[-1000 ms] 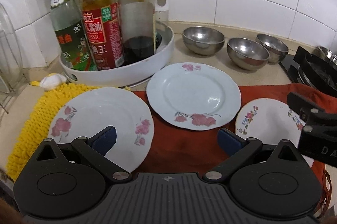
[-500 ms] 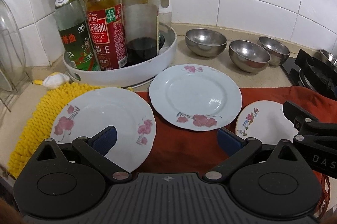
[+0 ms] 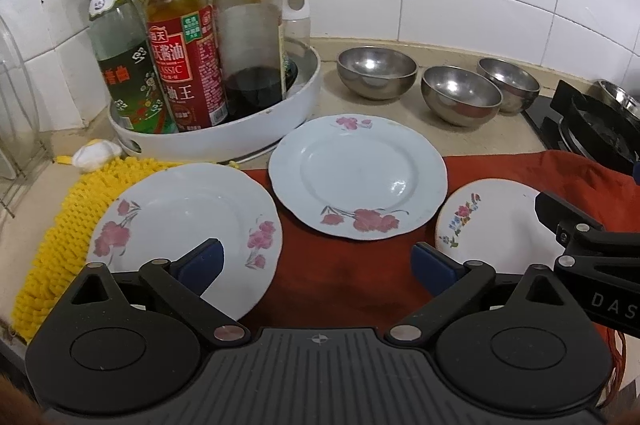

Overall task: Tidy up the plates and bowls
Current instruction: 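Move the right gripper toward the multicolour-flower plate on the red cloth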

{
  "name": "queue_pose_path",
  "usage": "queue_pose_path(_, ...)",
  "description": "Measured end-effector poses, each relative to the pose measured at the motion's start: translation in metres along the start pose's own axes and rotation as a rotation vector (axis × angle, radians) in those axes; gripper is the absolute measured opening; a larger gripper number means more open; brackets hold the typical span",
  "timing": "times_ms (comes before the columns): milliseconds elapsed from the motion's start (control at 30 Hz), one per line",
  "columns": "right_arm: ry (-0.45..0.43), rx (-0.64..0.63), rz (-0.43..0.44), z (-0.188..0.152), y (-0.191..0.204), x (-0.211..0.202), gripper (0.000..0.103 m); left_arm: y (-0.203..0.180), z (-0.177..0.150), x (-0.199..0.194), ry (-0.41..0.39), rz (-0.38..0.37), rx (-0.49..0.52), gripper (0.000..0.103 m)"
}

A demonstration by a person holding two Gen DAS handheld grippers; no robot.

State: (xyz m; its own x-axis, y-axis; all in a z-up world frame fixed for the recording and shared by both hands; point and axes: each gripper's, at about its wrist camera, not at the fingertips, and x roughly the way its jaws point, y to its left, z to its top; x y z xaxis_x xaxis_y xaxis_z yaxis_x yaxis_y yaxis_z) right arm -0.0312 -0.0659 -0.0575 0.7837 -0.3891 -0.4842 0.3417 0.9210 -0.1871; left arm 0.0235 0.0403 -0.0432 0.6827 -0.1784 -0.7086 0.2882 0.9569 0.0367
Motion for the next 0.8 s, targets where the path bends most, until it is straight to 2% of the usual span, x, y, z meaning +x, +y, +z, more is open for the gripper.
queue_pose_path(433, 0.052, 0.025, -0.043, -0.011, -0.022, 0.004, 0.100, -0.030, 0.001, 0.012, 0.044, -0.057, 0.041, 0.097)
queue_pose_path(633, 0.064, 0.010, -0.012, -0.014, -0.047, 0.017, 0.100, -0.053, 0.005, 0.022, 0.072, -0.055, 0.039, 0.098)
queue_pose_path(800, 0.080, -0.022, 0.053, -0.018, -0.067, 0.033, 0.100, -0.070, 0.005, 0.030, 0.094, -0.035, 0.050, 0.099)
